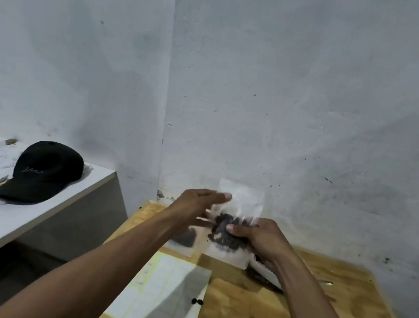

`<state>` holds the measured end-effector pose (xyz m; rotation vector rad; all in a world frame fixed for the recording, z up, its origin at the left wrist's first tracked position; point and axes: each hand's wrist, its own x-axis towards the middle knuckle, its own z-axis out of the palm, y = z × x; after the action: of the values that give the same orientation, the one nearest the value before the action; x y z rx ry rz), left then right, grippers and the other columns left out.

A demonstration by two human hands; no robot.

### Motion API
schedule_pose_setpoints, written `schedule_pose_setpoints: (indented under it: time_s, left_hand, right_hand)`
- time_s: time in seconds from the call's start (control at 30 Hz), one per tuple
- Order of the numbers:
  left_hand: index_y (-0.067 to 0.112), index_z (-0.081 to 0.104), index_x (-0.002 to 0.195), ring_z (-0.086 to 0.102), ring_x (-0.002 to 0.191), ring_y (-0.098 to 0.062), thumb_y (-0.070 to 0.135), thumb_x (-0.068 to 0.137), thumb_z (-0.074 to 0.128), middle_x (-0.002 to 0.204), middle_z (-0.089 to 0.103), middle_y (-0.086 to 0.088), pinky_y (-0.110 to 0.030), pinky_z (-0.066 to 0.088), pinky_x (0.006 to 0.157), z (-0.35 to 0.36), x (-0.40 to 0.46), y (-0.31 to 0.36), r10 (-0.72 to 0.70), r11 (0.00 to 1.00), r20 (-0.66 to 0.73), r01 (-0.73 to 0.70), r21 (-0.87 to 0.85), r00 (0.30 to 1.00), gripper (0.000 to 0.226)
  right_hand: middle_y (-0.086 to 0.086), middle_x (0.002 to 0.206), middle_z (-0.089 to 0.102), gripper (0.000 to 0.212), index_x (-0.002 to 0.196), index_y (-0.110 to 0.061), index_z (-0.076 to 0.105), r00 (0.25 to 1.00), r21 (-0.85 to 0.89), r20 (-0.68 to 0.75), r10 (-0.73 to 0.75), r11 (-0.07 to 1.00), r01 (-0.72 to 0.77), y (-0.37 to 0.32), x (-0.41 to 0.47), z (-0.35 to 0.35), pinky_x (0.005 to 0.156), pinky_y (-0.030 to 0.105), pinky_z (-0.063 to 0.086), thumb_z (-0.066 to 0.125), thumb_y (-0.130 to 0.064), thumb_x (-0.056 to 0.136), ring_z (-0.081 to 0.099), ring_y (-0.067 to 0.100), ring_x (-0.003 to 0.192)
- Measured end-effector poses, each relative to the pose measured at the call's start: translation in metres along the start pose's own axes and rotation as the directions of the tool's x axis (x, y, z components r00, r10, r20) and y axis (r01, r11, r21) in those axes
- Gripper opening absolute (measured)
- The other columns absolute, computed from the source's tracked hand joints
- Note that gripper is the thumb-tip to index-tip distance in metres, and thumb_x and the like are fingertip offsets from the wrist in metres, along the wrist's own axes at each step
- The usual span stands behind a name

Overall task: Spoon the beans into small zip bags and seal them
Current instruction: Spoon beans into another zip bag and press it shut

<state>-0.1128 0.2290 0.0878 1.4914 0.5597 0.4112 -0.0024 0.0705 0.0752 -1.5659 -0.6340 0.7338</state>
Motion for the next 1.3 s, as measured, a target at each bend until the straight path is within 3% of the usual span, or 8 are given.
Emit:
schedule_pose_setpoints:
  time_s: [0.17,0.27,0.47,0.7,0.83,0.93,1.07,1.3]
  left_hand:
    - [-0.003,0.074,0.088,0.069,0.065,-0.019,-0.005,0.076,0.081,0.077,0.071,-0.012,-0.027,0.056,0.063,-0.017,-0.004,-0.021,-0.027,0.998,-0.031,0.029,0.061,0.999,0.014]
    - [0.001,0.073,0.077,0.068,0.056,-0.014,-0.013,0.073,0.080,0.070,0.071,-0.010,-0.021,0.051,0.052,-0.023,-0.005,-0.024,-0.026,0.998,-0.101,0.031,0.052,0.995,0.016]
    - [-0.002,0.071,0.091,0.069,0.068,-0.019,-0.007,0.079,0.080,0.081,0.073,-0.013,-0.023,0.054,0.055,-0.056,0.007,-0.029,-0.045,0.994,-0.204,0.063,0.084,0.978,0.016]
    - [0.001,0.066,0.121,0.065,0.114,-0.031,0.004,0.073,0.088,0.120,0.069,-0.014,-0.040,0.054,0.100,-0.082,0.040,-0.051,-0.064,0.989,-0.301,0.101,0.108,0.952,0.053]
    - [0.003,0.067,0.123,0.067,0.109,-0.027,0.012,0.076,0.088,0.118,0.070,-0.011,-0.034,0.055,0.092,-0.088,0.060,-0.077,-0.068,0.967,-0.342,0.146,0.208,0.937,0.052]
    - [0.017,0.067,0.082,0.058,0.073,-0.019,0.028,0.079,0.084,0.080,0.063,-0.003,-0.027,0.041,0.065,-0.089,0.064,-0.094,-0.045,0.844,-0.356,0.226,0.486,0.933,0.020]
    - [0.014,0.051,0.059,0.039,0.057,-0.017,0.024,0.083,0.080,0.056,0.040,-0.002,-0.028,0.027,0.055,-0.094,0.072,-0.103,-0.030,0.828,-0.322,0.204,0.522,0.946,0.039]
    - [0.004,0.072,0.071,0.054,0.068,-0.014,0.021,0.082,0.083,0.069,0.063,-0.002,-0.027,0.038,0.061,-0.100,0.081,-0.105,-0.042,0.859,-0.338,0.207,0.469,0.940,0.023]
  right_hand:
    - [0.013,0.074,0.076,0.015,0.077,0.000,0.073,0.996,-0.028,-0.063,0.057,0.998,-0.059,0.010,0.014,0.017,0.052,0.025,0.051,0.087,0.000,0.071,0.072,0.016,0.058]
    - [0.019,0.084,0.078,0.035,0.093,0.008,0.073,0.988,-0.088,-0.118,0.097,0.990,-0.107,0.017,0.025,0.031,0.068,0.039,0.057,0.091,-0.010,0.069,0.076,0.031,0.078]
    - [0.016,0.089,0.071,0.022,0.097,0.001,0.070,0.992,-0.112,-0.102,0.077,0.990,-0.089,0.021,0.046,0.052,0.060,0.034,0.051,0.078,-0.016,0.087,0.064,0.025,0.070]
    - [0.015,0.086,0.075,0.018,0.086,-0.005,0.074,0.980,-0.249,-0.197,0.014,0.966,-0.064,0.030,0.078,0.078,0.079,0.049,0.060,0.083,-0.021,0.083,0.071,0.032,0.079]
    - [0.008,0.075,0.071,0.029,0.073,-0.009,0.068,0.977,-0.401,-0.215,0.001,0.912,-0.089,0.055,0.097,0.091,0.068,0.038,0.054,0.079,-0.034,0.082,0.070,0.034,0.077]
    - [0.006,0.089,0.071,0.032,0.087,-0.014,0.067,0.978,-0.561,-0.202,0.053,0.812,-0.160,0.069,0.096,0.102,0.065,0.036,0.053,0.072,-0.045,0.085,0.068,0.027,0.083]
    - [0.009,0.079,0.069,0.034,0.078,-0.009,0.068,0.976,-0.652,-0.217,0.037,0.738,-0.173,0.072,0.104,0.106,0.060,0.034,0.046,0.067,-0.041,0.088,0.067,0.029,0.075]
    - [0.009,0.072,0.069,0.034,0.073,-0.010,0.068,0.973,-0.669,-0.230,0.034,0.720,-0.183,0.069,0.112,0.108,0.064,0.040,0.054,0.067,-0.042,0.084,0.067,0.031,0.070]
